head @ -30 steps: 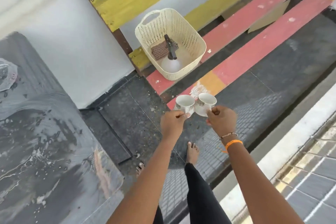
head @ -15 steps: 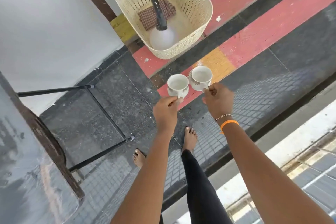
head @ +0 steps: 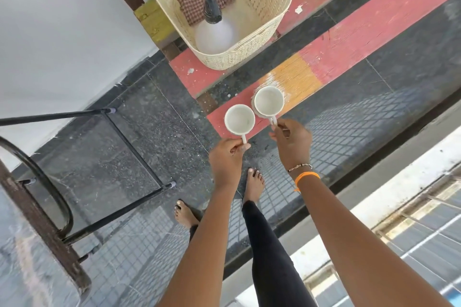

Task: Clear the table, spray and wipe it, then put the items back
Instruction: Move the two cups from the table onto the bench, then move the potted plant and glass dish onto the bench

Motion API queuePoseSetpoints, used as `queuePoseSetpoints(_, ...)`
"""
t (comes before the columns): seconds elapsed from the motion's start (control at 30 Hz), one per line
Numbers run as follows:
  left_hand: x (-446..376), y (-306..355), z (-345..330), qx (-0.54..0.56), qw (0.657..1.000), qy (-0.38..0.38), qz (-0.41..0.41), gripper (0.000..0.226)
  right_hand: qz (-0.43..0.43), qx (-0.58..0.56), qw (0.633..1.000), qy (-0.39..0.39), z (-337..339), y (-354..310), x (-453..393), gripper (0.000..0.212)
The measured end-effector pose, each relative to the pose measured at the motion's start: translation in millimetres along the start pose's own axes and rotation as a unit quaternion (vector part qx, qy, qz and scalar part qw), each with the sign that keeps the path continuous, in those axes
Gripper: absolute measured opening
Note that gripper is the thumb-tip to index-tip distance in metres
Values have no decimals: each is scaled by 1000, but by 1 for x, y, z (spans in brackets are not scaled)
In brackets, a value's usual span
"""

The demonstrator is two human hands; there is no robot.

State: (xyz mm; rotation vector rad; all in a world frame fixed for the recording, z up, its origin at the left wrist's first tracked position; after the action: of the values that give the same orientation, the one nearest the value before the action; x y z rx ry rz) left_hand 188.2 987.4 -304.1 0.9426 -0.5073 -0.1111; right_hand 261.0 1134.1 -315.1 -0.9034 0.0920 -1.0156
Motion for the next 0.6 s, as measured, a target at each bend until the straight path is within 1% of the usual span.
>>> queuePoseSetpoints(0.1, -2, 0, 1, 12, 1000, -20, 10, 13, -7, -2, 1000, -8, 5, -2, 4, 15)
queuePoseSetpoints(0.23, 2, 2, 11, 33, 998, -30, 48, 17, -5, 28, 999, 22, 15, -13, 15, 15)
queuePoseSetpoints(0.33, 14, 8, 30, 60, 993, 7, 98, 16, 22, 24, 999, 18, 15, -39, 29, 12)
queuePoseSetpoints(0.43, 31, 19, 62, 139, 978, 46, 150, 19, 68, -14, 998, -10, 8, -85, 48, 9)
queuePoseSetpoints(0.53, 47, 39, 110, 227, 958, 86, 156, 24, 114, -61, 991, -42, -3, -143, 69, 11)
queuePoseSetpoints(0.6, 55, 54, 147, 262, 949, 116, 133, 26, 150, -90, 982, -67, -10, -186, 85, 12)
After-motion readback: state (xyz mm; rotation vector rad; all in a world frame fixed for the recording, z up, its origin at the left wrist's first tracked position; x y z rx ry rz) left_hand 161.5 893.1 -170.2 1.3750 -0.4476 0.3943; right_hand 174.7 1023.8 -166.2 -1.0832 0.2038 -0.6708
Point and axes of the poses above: each hand's wrist, its own x-axis away from the middle knuckle, its own z-axis out of the back of the hand, y = z × x, the point moved 5 cm from there along -x, towards the middle knuckle, and after that the axes turned 7 degrees about x, right-handed, at the moved point
